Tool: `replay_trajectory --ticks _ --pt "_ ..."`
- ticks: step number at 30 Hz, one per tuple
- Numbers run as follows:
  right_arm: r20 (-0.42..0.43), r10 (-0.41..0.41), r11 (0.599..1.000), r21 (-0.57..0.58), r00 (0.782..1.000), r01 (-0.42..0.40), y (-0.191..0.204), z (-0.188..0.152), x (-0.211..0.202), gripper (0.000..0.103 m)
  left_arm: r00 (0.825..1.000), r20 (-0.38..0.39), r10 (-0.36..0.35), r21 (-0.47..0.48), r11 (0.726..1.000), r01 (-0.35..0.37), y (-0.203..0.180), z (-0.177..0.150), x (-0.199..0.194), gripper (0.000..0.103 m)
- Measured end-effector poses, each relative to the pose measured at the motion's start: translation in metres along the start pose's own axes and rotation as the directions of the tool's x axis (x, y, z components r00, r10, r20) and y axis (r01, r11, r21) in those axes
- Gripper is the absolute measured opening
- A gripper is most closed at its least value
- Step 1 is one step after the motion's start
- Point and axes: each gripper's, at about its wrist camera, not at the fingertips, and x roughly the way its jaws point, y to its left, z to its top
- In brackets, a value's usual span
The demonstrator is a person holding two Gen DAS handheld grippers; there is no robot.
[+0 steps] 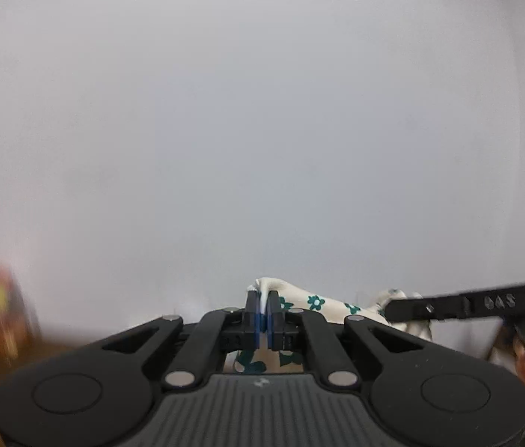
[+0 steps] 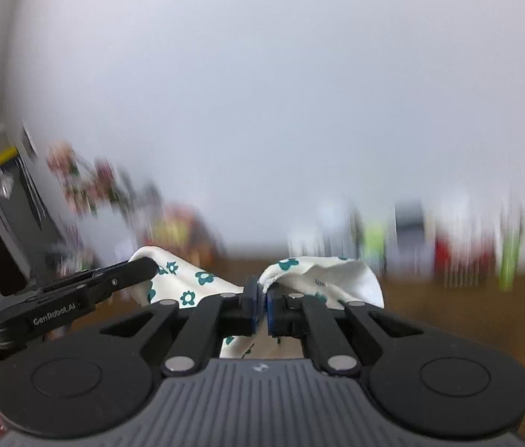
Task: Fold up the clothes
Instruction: 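Raise and shake the cream shirt with both tools, then lay it down, then grasp the cream shirt edge again with both tools and lift it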
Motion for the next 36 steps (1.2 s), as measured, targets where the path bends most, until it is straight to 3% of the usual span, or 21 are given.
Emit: replay_trajectory --ticks 3,6,9,11,12,13,14,15,16,18,19,21,22,24,25,26,27,29,33,36 --pt "0.156 0.028 0.995 -0.099 0.987 -0.013 0.021 0.049 -0.035 0.004 0.988 0.154 -0.007 0.069 0.998 -0.003 -0.021 0.049 -0.026 0.002" --pt "0.184 0.033 0.986 -0.166 0.982 -0.002 0.02 0.045 -0.06 0.004 0.982 0.177 -0.063 0.177 0.984 0.031 -0.049 0.044 -0.053 0.002" --pt "0.113 0.011 0.979 -0.204 0.994 0.012 0.0 0.007 -0.071 0.004 0.984 0.09 -0.153 0.264 0.957 0.124 -0.074 -0.005 -0.072 0.002" --pt "-0.003 -0.024 0.981 -0.192 1.0 0.023 -0.023 -0.037 -0.066 0.004 0.977 -0.032 -0.213 0.297 0.931 0.213 -0.089 -0.054 -0.075 0.002" --pt "-0.064 -0.041 0.984 -0.176 0.997 0.029 -0.035 -0.06 -0.063 0.004 0.964 -0.114 -0.239 0.298 0.918 0.263 -0.096 -0.081 -0.073 0.002" --pt "-0.135 -0.059 0.989 -0.145 0.989 0.039 -0.049 -0.086 -0.057 0.004 0.942 -0.208 -0.264 0.287 0.904 0.317 -0.103 -0.111 -0.068 0.002" --pt "-0.209 -0.077 0.993 -0.109 0.975 0.055 -0.063 -0.112 -0.05 0.004 0.908 -0.303 -0.289 0.253 0.894 0.369 -0.109 -0.14 -0.061 0.002" --pt "-0.277 -0.087 0.995 -0.071 0.957 0.07 -0.077 -0.136 -0.044 0.005 0.862 -0.398 -0.314 0.203 0.887 0.416 -0.114 -0.17 -0.052 0.002" --pt "-0.341 -0.096 0.995 -0.021 0.935 0.095 -0.09 -0.158 -0.039 0.006 0.806 -0.486 -0.338 0.147 0.877 0.457 -0.12 -0.2 -0.043 0.002" --pt "-0.451 -0.098 0.985 0.085 0.887 0.152 -0.117 -0.198 -0.029 0.013 0.717 -0.596 -0.36 0.04 0.879 0.475 -0.125 -0.248 -0.026 0.002" --pt "-0.465 -0.095 0.979 0.116 0.88 0.167 -0.123 -0.208 -0.029 0.015 0.696 -0.618 -0.366 0.003 0.884 0.468 -0.123 -0.261 -0.021 0.002" --pt "-0.47 -0.095 0.97 0.155 0.877 0.188 -0.13 -0.223 -0.031 0.026 0.682 -0.631 -0.371 -0.048 0.895 0.443 -0.115 -0.275 -0.015 0.002" --pt "-0.473 -0.095 0.964 0.174 0.876 0.199 -0.134 -0.23 -0.032 0.029 0.684 -0.631 -0.366 -0.056 0.901 0.431 -0.112 -0.278 -0.015 0.002" --pt "-0.465 -0.088 0.967 0.173 0.881 0.188 -0.126 -0.238 -0.037 0.043 0.704 -0.621 -0.345 -0.047 0.913 0.406 -0.11 -0.276 -0.017 0.007" --pt "-0.46 -0.084 0.969 0.169 0.884 0.18 -0.121 -0.241 -0.039 0.046 0.714 -0.619 -0.326 -0.029 0.918 0.395 -0.108 -0.274 -0.017 0.01" --pt "-0.458 -0.08 0.972 0.161 0.885 0.171 -0.115 -0.242 -0.039 0.049 0.725 -0.619 -0.302 0.0 0.923 0.384 -0.106 -0.27 -0.016 0.019" --pt "-0.461 -0.073 0.975 0.156 0.885 0.161 -0.11 -0.242 -0.037 0.052 0.735 -0.621 -0.273 0.03 0.928 0.371 -0.103 -0.267 -0.014 0.035" --pt "-0.475 -0.052 0.979 0.147 0.878 0.138 -0.099 -0.243 -0.031 0.056 0.753 -0.624 -0.209 0.098 0.935 0.34 -0.1 -0.265 -0.012 0.052" --pt "-0.525 -0.043 0.995 0.058 0.85 0.085 -0.066 -0.254 -0.007 0.06 0.775 -0.622 -0.109 0.206 0.932 0.297 -0.09 -0.266 -0.006 0.054" --pt "-0.551 -0.082 0.997 -0.051 0.83 0.064 -0.041 -0.264 0.01 0.06 0.776 -0.627 -0.059 0.268 0.92 0.286 -0.096 -0.276 0.01 0.054"
